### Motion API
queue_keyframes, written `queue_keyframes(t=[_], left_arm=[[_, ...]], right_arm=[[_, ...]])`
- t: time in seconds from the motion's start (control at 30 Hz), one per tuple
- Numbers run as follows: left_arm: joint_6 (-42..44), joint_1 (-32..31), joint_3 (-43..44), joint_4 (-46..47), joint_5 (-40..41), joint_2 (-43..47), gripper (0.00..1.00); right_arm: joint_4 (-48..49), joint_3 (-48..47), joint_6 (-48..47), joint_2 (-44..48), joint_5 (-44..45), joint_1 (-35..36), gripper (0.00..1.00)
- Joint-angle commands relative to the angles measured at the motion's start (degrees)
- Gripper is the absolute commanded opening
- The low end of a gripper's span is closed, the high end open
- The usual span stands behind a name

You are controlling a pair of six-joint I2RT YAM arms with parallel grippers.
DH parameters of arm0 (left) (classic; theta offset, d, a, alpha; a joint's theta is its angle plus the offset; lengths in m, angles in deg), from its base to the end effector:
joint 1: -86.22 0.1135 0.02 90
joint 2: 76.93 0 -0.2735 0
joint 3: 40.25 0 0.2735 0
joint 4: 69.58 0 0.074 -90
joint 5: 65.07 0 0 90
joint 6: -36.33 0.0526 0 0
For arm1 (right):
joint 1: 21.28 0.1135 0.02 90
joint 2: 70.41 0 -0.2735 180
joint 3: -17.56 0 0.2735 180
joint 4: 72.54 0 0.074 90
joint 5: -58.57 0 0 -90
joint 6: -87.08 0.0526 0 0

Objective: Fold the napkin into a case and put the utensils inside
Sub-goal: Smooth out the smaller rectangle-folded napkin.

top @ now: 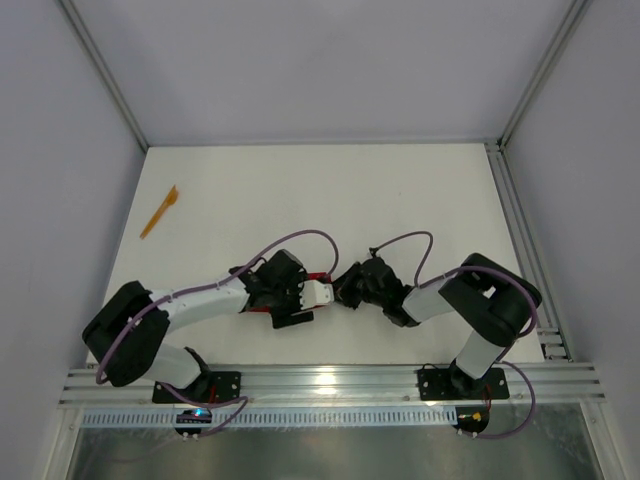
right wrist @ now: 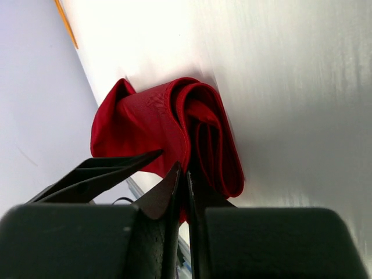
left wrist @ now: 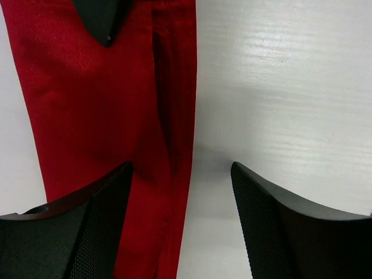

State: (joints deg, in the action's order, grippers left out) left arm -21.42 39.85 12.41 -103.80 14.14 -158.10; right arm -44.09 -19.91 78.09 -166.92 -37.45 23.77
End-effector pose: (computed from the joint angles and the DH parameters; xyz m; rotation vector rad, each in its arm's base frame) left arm 0.1833 -0.2065 0.1415 1.7411 2.0298 -0.3303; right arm 0.2084 0.2165 0.0864 0.6853 2.3492 1.3020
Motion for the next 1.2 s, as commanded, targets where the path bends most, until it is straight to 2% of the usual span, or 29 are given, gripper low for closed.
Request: queue_keyframes(t=[0.0, 0.13, 0.23, 0.27, 0.37, 0.53, 0.6, 0.7, 0.8, 0.83, 0.9, 1.0, 1.1, 1.17], left_arm=[[3.3, -0.1, 0.4, 5.1, 3.2, -1.6, 0.72], [2.2, -0.3, 0.3, 6.3, 4.4, -3.6, 0.7], [1.6, -0.3, 0.2, 6.8, 3.9, -4.1, 0.56], [1.6, -0.4, 0.2, 6.9, 4.0, -3.9, 0.45], [1.8, -0.3, 0.0, 7.1, 4.5, -3.9, 0.29], [1.9, -0.3, 0.3, 6.3, 4.4, -3.5, 0.13], [1.7, -0.3, 0.5, 6.1, 4.4, -3.0, 0.02], [1.3, -0.3, 0.9, 6.2, 4.5, -1.7, 0.0], [1.1, -0.3, 1.2, 6.2, 4.6, -0.9, 0.0], [1.1, -0.3, 1.3, 6.0, 4.6, -0.9, 0.0], [1.0, -0.3, 1.6, 5.9, 4.8, -1.1, 0.0], [0.5, -0.3, 1.9, 6.1, 4.5, -1.5, 0.0], [0.2, -0.3, 1.9, 6.3, 3.9, -1.5, 0.0], [0.0, -0.3, 2.0, 6.3, 4.0, -1.5, 0.01]], right_arm=[[-4.0, -3.3, -4.9, 1.0, 2.1, 0.4, 0.11], [-4.7, -4.2, -5.3, 0.3, 1.8, 0.4, 0.11], [-3.6, -3.7, -5.0, 0.5, 1.2, 0.4, 0.11], [-2.8, -3.6, -5.0, 0.6, 0.9, 0.4, 0.11], [-2.5, -4.1, -5.0, 1.1, -0.1, 0.4, 0.11], [-2.6, -4.6, -5.1, 1.9, -0.2, 0.4, 0.11], [-3.2, -5.1, -6.1, 2.1, -0.1, 0.4, 0.13], [-5.8, -5.5, -8.9, 3.3, 0.7, 0.4, 0.23], [-15.1, -6.8, -13.8, 6.6, 2.9, 0.4, 0.46], [-17.2, -7.0, -15.1, 7.9, 4.7, 0.4, 0.48], [-24.1, -7.5, -18.5, 12.2, 8.0, 0.4, 0.51], [-29.6, -7.3, -20.5, 19.0, 13.0, 0.4, 0.51], [-27.3, -4.9, -18.1, 22.0, 11.9, 0.3, 0.5], [-25.4, -5.0, -15.7, 20.6, 9.8, 0.3, 0.45]])
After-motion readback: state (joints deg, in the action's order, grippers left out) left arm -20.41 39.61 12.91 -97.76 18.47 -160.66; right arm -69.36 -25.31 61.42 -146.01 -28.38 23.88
